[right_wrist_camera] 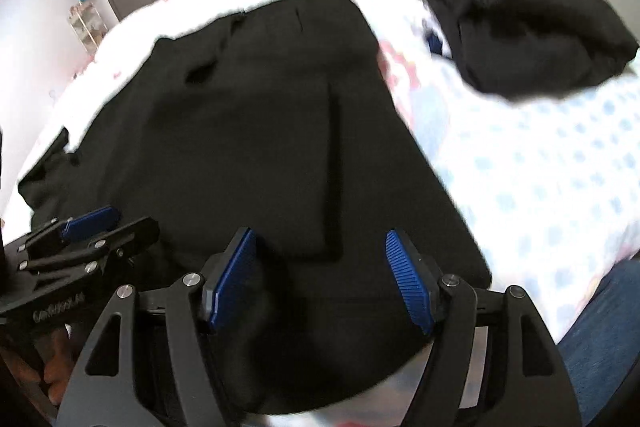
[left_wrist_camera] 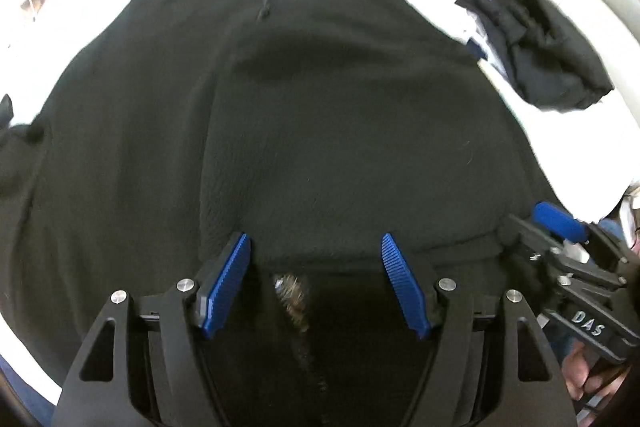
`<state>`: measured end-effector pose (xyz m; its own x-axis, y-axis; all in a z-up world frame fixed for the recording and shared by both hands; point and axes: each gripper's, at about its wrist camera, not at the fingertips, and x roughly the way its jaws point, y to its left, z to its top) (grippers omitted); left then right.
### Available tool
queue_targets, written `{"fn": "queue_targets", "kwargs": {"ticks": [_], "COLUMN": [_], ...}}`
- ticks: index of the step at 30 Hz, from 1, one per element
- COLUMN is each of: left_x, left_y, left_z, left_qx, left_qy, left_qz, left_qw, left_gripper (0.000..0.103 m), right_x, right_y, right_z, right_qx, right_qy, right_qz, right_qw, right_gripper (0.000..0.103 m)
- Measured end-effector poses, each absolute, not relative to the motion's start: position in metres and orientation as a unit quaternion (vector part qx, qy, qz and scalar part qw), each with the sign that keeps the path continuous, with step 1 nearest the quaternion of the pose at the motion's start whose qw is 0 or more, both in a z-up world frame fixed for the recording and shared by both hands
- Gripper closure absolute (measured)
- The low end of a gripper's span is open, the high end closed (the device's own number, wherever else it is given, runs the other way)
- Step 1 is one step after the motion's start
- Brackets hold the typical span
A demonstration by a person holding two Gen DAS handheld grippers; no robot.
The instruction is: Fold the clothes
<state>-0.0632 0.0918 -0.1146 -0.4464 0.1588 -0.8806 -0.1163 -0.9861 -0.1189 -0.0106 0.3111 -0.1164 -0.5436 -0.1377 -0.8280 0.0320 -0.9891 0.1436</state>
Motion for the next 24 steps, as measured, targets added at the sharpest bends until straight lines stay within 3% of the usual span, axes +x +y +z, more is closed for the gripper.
{"fn": "queue_targets", "kwargs": {"ticks": [2,5,8,24], "left_x": [-0.053,-0.036,-0.027,0.008], "left_y": [0.083,0.045,0.009,-0.099], "left_z": [-0.108,-0.091,-0.082,-0.085], "left_qx": [-0.521,-0.494,-0.478,-0.452], "left_qy": [-0.026,-0.096,-0.121,-0.204], "left_qz": [0.849,0.858,0.868,0.868], "left_qw": [0.085,0.105,0.063,-0.015], "left_gripper": [0.033,0.033,0.033,0.033], "right_x": [-0.006,-0.003,-0.001,-0.041], "right_y": [0.312,0.324,0.33,0.231], "right_z": [-0.118,-0.106,-0.093,-0.063], "right_qx": [0.474,0.466,0.453,0.448], "right_qy": [-0.047,-0.078,-0.107,-0.042], "right_qz": [-0.877,-0.879,-0.882,-0.874], "right_qw": [0.057,0.064,0.075,0.186], "right_gripper": [0.034,0.034,0.034,0.031]}}
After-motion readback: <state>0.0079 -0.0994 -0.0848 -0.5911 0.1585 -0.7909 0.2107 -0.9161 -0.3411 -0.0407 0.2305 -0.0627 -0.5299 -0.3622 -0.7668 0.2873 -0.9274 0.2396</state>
